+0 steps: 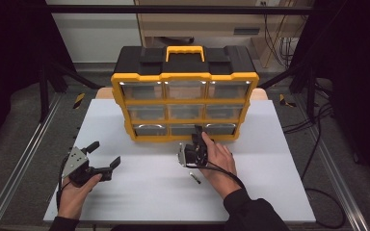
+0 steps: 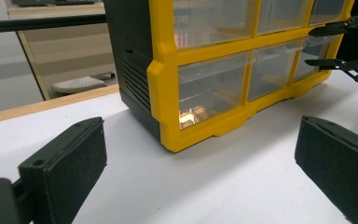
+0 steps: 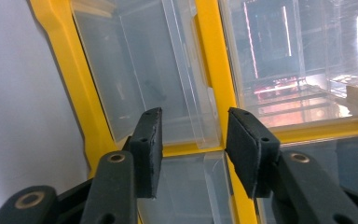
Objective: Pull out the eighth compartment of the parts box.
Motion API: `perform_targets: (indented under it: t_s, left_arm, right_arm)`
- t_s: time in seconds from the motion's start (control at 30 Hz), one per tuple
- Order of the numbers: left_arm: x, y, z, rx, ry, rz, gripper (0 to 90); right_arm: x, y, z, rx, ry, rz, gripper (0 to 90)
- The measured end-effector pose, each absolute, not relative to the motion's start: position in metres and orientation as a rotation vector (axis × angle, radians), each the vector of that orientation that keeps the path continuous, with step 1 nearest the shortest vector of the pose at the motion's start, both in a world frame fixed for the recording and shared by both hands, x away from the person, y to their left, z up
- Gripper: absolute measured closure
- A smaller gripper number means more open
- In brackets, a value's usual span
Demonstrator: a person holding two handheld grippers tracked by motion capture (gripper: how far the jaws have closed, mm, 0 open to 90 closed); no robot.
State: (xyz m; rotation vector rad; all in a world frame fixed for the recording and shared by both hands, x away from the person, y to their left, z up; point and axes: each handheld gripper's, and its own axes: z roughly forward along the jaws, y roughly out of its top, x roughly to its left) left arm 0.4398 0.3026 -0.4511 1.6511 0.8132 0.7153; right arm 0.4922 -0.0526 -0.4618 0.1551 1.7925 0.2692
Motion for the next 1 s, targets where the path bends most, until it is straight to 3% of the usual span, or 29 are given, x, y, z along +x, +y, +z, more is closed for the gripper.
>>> perform_targets:
  t_s: [0.3, 1.0]
  left_arm:
    - [0.440, 0.302, -0.451, 1.652, 0.809, 0.711, 2.1]
    - [0.441, 0.302, -0.452, 1.649, 0.809, 0.703, 2.1]
  right_arm:
    - [0.496, -0.052, -0.462, 0.147, 1.779, 0.248, 64.6]
    - [0.503, -0.051, -0.462, 0.115, 1.769, 0.208, 69.7]
